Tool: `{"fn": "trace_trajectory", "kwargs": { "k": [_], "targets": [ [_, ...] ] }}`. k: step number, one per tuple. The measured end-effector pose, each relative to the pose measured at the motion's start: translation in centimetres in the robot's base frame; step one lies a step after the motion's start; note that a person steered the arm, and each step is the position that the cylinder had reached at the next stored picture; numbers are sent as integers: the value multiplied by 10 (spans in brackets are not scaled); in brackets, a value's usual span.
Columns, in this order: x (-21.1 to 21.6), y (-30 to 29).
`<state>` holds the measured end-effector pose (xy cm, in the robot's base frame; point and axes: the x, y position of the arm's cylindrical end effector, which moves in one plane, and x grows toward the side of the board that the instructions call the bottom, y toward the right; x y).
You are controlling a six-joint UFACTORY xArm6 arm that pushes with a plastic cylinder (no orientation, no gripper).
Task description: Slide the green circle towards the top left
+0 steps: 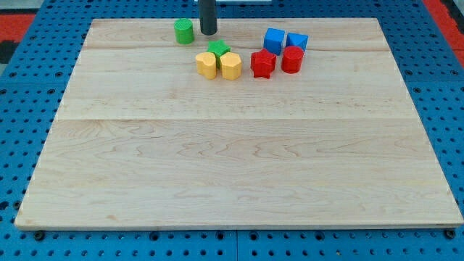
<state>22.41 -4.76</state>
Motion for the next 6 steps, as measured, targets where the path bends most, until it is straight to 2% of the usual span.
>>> {"fn": "trace_trajectory", "kwargs": {
  "k": [3, 4, 5, 6],
  "targets": [
    [-3, -21],
    [19, -82],
    [18, -115],
    [18, -115]
  ]
}}
